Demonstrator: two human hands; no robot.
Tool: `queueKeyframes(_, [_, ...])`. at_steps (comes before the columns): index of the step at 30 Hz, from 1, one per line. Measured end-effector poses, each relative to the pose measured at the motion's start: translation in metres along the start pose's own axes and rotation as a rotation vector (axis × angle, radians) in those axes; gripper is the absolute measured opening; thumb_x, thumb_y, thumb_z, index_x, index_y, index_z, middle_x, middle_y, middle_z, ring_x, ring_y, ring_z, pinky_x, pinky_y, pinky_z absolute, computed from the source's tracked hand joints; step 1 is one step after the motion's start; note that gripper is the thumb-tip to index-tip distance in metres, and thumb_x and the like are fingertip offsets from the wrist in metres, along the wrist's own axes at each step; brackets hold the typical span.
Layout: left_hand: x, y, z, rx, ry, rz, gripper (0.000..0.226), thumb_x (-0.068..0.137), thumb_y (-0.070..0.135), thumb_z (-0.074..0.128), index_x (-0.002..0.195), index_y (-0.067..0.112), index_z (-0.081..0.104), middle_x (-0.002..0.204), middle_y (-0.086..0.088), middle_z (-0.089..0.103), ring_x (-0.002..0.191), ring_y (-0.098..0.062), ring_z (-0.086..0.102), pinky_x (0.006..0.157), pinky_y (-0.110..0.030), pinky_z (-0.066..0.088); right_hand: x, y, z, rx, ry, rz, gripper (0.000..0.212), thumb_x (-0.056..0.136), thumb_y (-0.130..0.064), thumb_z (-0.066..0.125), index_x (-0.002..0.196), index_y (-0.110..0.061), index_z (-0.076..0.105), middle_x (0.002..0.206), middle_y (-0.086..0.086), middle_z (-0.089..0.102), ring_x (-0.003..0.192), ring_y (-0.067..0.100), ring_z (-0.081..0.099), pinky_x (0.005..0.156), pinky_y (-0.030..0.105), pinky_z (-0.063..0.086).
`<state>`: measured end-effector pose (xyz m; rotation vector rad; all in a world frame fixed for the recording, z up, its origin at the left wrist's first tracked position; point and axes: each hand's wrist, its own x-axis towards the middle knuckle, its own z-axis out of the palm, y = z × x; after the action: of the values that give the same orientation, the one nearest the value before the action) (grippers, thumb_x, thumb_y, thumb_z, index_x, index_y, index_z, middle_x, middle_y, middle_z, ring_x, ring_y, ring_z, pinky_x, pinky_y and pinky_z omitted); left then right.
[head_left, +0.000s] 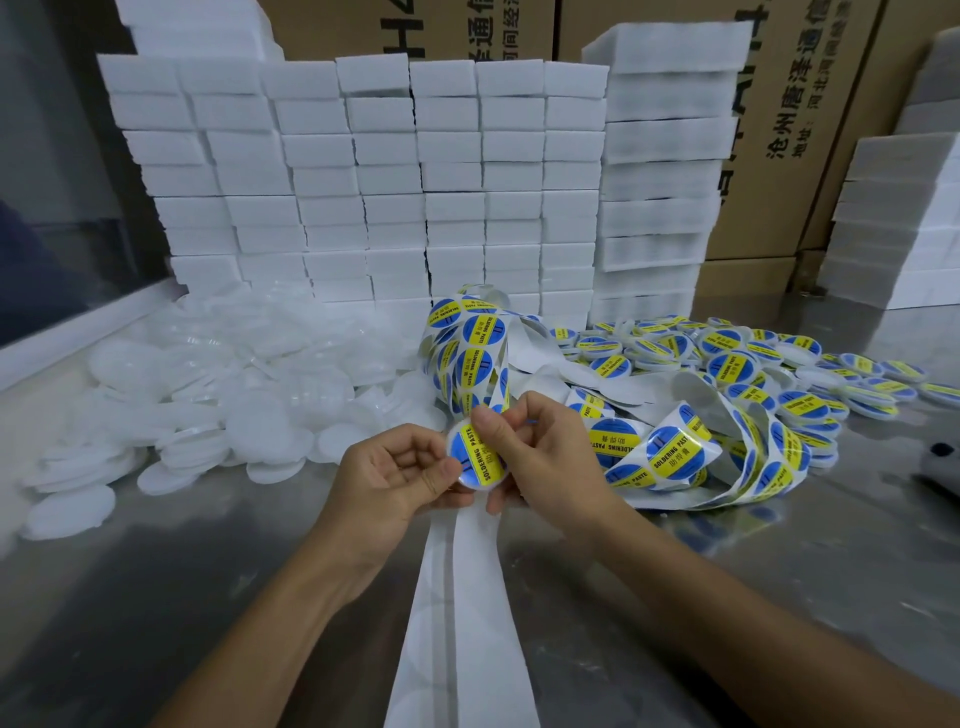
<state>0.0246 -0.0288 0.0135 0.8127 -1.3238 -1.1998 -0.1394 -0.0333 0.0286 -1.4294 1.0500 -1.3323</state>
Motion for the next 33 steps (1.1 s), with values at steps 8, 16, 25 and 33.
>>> queueKeyframes(8, [0.003, 0.001, 0.002, -0.091, 0.214, -0.03, 0.003, 0.085, 0.0, 0.065, 0.083, 0.001, 0.065, 0.075, -0.015, 0.073, 0.066, -0.03, 0.073, 0.056, -0.028, 0.058, -0.004, 0.002, 0.002, -0.043, -0.12, -0.078, 0.035, 0.089, -0.002, 0.069, 0.119, -0.011, 0.055, 0.091, 0.024, 0.071, 0.063, 0.024, 0.072, 0.061, 0.028, 0.058])
queueKeyframes(16, [0.001, 0.0, 0.007, 0.018, 0.261, -0.02, 0.028, 0.07, 0.026, 0.073, 0.088, 0.005, 0.071, 0.079, -0.013, 0.074, 0.07, -0.027, 0.073, 0.058, -0.028, 0.058, -0.002, 0.003, 0.002, -0.091, -0.102, -0.145, 0.007, 0.099, -0.013, 0.056, 0.102, -0.008, 0.058, 0.077, 0.015, 0.074, 0.055, 0.022, 0.07, 0.049, 0.025, 0.052])
queueKeyframes(25, [-0.001, 0.003, 0.005, -0.035, 0.283, -0.058, 0.018, 0.088, 0.001, 0.063, 0.088, 0.014, 0.074, 0.082, -0.005, 0.076, 0.076, -0.02, 0.074, 0.059, -0.023, 0.057, 0.002, 0.019, -0.005, -0.663, -0.081, -0.455, 0.049, 0.086, -0.031, 0.074, 0.132, -0.025, 0.057, 0.129, -0.008, 0.053, 0.097, 0.003, 0.06, 0.074, 0.016, 0.053])
queueKeyframes(33, [-0.001, 0.002, 0.007, -0.101, 0.232, -0.049, 0.013, 0.083, 0.008, 0.067, 0.093, 0.011, 0.075, 0.087, -0.012, 0.076, 0.077, -0.023, 0.074, 0.06, -0.021, 0.056, 0.006, 0.006, -0.018, -0.783, -0.232, -0.537, 0.061, 0.076, -0.04, 0.082, 0.13, -0.018, 0.064, 0.131, -0.003, 0.061, 0.12, 0.009, 0.056, 0.1, 0.028, 0.048])
